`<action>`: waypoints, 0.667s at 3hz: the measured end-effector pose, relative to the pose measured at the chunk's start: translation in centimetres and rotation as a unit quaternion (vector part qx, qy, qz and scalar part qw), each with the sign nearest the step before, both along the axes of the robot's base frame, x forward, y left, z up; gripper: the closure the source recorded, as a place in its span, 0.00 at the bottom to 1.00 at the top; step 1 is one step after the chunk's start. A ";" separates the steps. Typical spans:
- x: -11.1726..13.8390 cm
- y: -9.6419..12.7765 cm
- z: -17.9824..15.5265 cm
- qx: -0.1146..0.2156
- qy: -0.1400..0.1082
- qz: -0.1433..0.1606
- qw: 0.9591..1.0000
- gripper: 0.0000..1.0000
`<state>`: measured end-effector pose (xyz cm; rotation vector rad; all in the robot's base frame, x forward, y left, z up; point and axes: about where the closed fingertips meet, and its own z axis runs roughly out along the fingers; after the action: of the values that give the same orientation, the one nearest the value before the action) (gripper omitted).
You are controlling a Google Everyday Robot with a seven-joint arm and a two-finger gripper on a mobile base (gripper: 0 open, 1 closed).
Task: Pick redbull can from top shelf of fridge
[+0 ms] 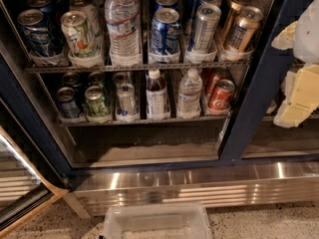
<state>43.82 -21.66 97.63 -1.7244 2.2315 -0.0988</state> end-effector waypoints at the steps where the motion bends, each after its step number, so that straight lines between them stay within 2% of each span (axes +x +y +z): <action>1: 0.0 0.0 0.0 0.000 0.000 0.000 1.000 0.00; 2: -1.2 0.5 -0.2 0.009 -0.004 0.000 1.000 0.00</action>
Offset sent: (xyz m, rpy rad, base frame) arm -0.0305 0.0102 -0.0109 0.0461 0.0028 0.0026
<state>42.60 -21.18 97.40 -1.7122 2.2192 -0.0842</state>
